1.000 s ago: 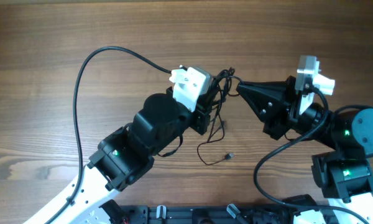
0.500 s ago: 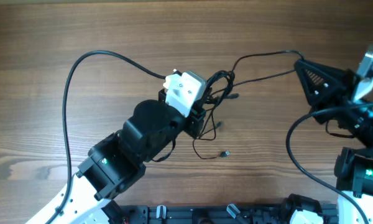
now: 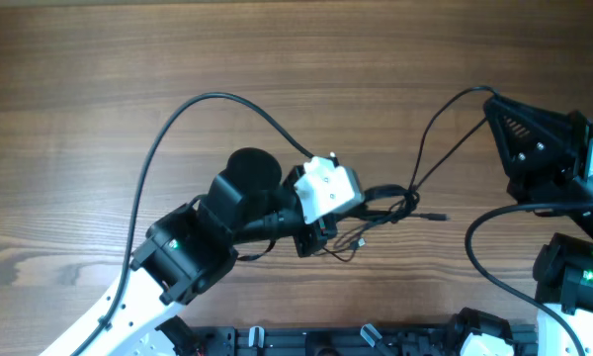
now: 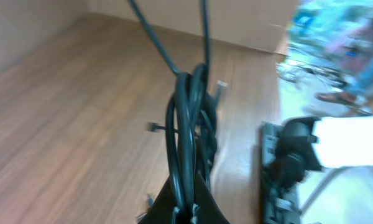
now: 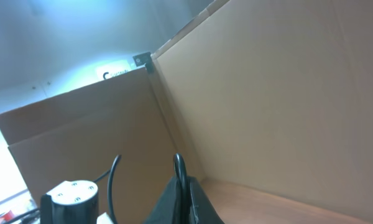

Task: Untangle cables

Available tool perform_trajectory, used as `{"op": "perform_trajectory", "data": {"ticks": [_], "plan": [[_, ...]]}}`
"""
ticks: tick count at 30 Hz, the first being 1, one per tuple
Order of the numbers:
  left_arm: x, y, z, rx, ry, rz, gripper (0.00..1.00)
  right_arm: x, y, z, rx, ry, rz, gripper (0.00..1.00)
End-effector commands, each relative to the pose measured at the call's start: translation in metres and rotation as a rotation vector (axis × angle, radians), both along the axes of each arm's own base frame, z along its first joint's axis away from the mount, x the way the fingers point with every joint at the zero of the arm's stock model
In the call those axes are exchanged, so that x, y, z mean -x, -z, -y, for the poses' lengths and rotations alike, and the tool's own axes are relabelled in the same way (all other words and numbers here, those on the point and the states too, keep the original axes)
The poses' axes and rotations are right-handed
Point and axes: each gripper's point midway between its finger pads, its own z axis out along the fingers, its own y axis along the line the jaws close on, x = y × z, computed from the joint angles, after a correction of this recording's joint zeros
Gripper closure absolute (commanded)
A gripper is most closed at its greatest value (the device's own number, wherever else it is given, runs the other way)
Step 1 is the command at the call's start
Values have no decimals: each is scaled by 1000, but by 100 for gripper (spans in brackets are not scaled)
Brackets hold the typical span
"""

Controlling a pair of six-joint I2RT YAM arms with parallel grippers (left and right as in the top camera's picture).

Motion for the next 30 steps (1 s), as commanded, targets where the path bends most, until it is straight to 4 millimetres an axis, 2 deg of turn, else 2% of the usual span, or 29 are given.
{"op": "perform_trajectory", "data": {"ticks": [1,5,7,8,9,11,13,14,18,20,22,24,25,30], "plan": [[32,-4,8,43,221,-7,96,-14,-11,15,-69,75,10,91],[42,-9,9,69,276,-24,96,-41,13,19,-67,38,-98,60],[39,-13,10,83,267,-14,96,-52,32,16,-33,-19,-158,21],[32,-17,11,96,221,-29,96,-60,41,19,-38,-19,-198,8],[17,-19,11,104,125,-63,96,-69,50,24,-55,-3,-242,1],[-14,-21,4,119,-68,-126,96,-88,71,41,-99,95,-342,0],[-28,-22,-3,142,-147,-184,96,-99,87,56,-128,186,-411,0],[-42,-25,-13,172,-216,-247,96,-109,110,73,-136,293,-494,0],[-66,-32,-36,241,-343,-339,96,-116,155,99,-132,467,-654,0],[-75,-39,-45,280,-388,-367,96,-114,173,105,-123,513,-722,0],[-76,-52,-48,338,-366,-396,96,-110,179,96,-39,469,-704,0],[-70,-65,-44,380,-310,-394,96,-102,178,79,50,365,-649,0],[-65,-78,-40,417,-257,-387,96,-92,171,60,109,242,-573,1],[-40,-108,-33,482,-68,-324,96,-66,145,26,87,-34,-497,0]]}}
